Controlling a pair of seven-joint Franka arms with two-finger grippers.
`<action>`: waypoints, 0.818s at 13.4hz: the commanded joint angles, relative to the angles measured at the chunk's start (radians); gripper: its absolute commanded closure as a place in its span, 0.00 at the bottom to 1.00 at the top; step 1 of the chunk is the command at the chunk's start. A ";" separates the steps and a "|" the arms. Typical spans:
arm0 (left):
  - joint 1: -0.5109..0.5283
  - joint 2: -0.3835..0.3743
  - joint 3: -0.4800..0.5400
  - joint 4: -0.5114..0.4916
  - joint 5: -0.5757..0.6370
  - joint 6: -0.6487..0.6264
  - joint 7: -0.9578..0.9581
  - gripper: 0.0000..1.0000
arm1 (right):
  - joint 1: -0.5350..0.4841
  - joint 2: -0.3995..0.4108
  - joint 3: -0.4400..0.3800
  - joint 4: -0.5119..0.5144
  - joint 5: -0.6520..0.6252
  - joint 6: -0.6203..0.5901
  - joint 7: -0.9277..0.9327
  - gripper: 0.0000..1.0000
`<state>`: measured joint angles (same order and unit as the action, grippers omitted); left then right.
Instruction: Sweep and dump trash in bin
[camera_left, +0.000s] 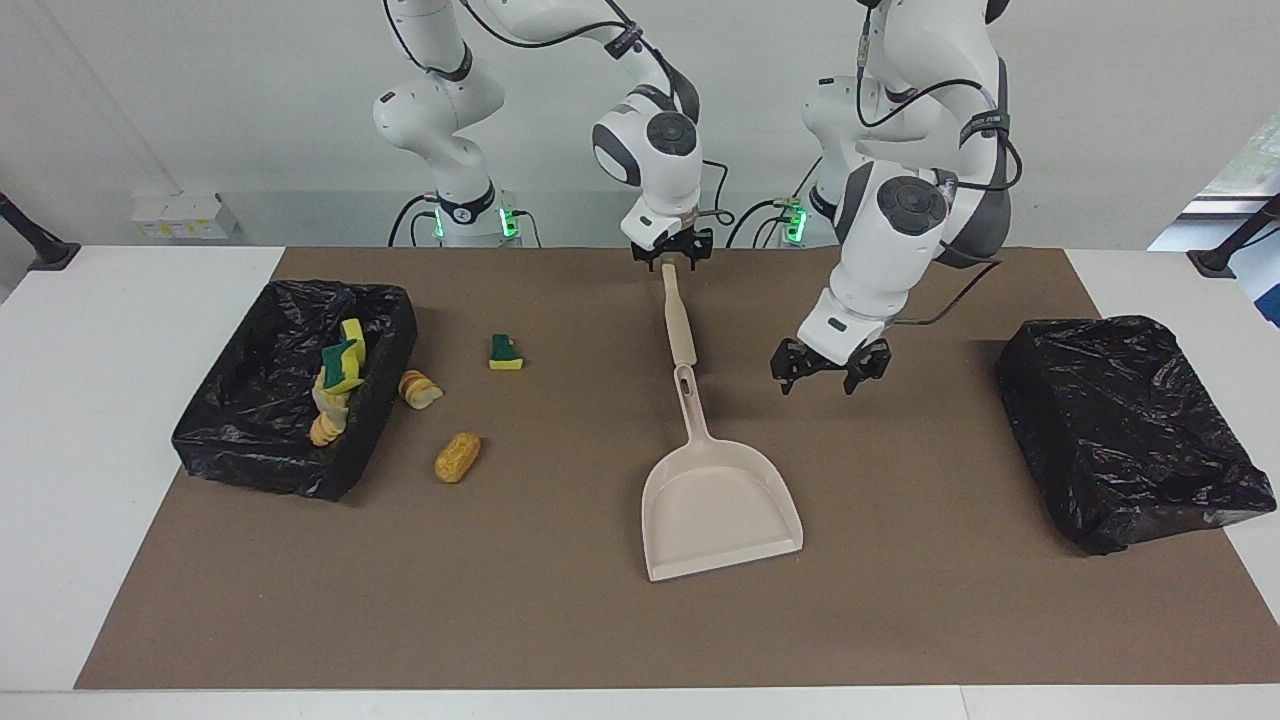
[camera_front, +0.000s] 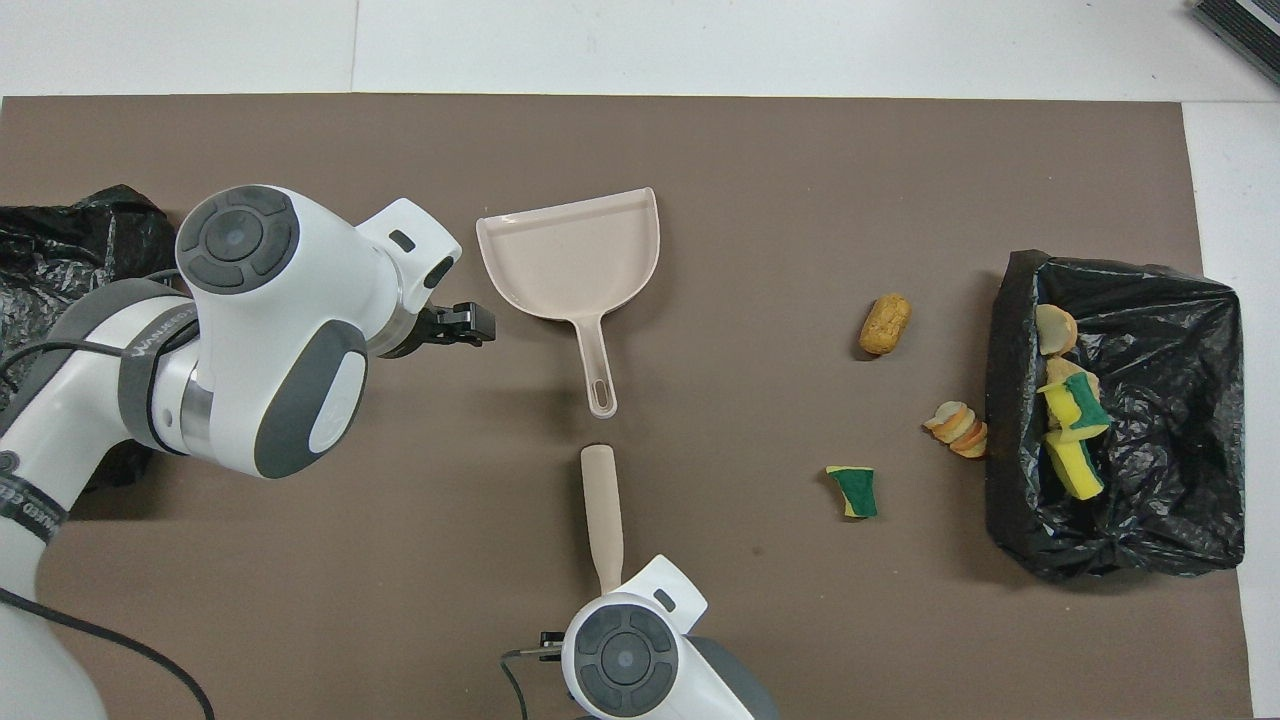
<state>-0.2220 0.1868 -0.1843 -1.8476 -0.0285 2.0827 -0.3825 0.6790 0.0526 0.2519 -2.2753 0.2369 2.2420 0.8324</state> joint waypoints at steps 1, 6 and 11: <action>-0.091 0.034 0.012 0.008 -0.014 0.040 -0.126 0.00 | 0.007 -0.005 -0.005 -0.001 -0.046 0.016 0.074 0.50; -0.242 0.092 0.016 0.008 -0.002 0.099 -0.274 0.00 | -0.006 -0.086 -0.008 -0.001 -0.120 -0.015 0.146 0.92; -0.266 0.152 0.017 0.030 0.027 0.178 -0.383 0.00 | -0.039 -0.154 -0.011 0.000 -0.125 -0.083 0.128 1.00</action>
<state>-0.4777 0.3066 -0.1815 -1.8457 -0.0241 2.2305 -0.7130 0.6646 -0.0527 0.2372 -2.2663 0.1318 2.2159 0.9482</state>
